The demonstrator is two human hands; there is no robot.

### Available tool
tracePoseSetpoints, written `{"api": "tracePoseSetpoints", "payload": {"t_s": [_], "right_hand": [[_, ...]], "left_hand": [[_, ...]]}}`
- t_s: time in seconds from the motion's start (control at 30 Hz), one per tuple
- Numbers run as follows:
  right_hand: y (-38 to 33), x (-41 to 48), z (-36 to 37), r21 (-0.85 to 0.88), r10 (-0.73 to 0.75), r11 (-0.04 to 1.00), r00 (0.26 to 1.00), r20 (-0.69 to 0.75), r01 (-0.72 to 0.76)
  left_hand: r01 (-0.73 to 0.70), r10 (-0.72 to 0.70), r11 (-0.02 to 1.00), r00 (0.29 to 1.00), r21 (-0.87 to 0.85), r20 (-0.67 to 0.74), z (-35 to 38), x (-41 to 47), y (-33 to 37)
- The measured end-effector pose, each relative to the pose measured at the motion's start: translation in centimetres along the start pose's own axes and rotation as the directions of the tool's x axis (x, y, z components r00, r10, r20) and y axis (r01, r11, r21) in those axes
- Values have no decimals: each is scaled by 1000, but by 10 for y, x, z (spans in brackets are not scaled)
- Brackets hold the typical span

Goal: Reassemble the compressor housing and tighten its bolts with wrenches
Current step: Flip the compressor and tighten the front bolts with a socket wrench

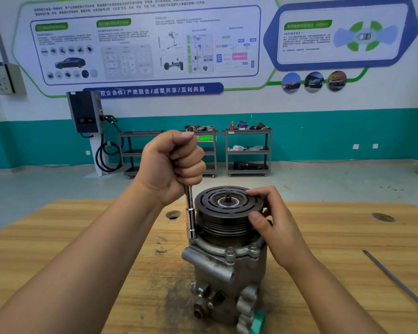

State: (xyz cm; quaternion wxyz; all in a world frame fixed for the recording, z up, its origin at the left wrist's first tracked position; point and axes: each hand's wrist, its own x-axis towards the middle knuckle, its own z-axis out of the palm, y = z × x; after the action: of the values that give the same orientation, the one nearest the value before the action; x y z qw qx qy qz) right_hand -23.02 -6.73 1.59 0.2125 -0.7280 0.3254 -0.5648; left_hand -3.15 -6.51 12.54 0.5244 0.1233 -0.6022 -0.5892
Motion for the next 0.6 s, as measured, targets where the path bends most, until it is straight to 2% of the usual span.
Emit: {"api": "tracePoseSetpoints", "payload": {"t_s": [0.13, 0.3, 0.4, 0.53, 0.6], "right_hand": [[-1, -1, 7, -118, -107, 988, 990, -93, 96], [2, -1, 14, -132, -121, 986, 986, -112, 106], [3, -2, 13, -76, -106, 992, 990, -89, 100], [3, -1, 12, -53, -80, 996, 995, -56, 77], [3, 0, 11, -53, -68, 996, 996, -51, 65]], "left_hand": [[59, -54, 993, 997, -106, 52, -14, 9, 0], [60, -69, 993, 993, -99, -92, -19, 15, 1], [9, -20, 998, 986, -64, -167, -13, 10, 4], [-127, 119, 992, 967, -21, -226, 8, 6, 25], [-162, 176, 984, 943, 70, -282, 22, 4, 35]]}}
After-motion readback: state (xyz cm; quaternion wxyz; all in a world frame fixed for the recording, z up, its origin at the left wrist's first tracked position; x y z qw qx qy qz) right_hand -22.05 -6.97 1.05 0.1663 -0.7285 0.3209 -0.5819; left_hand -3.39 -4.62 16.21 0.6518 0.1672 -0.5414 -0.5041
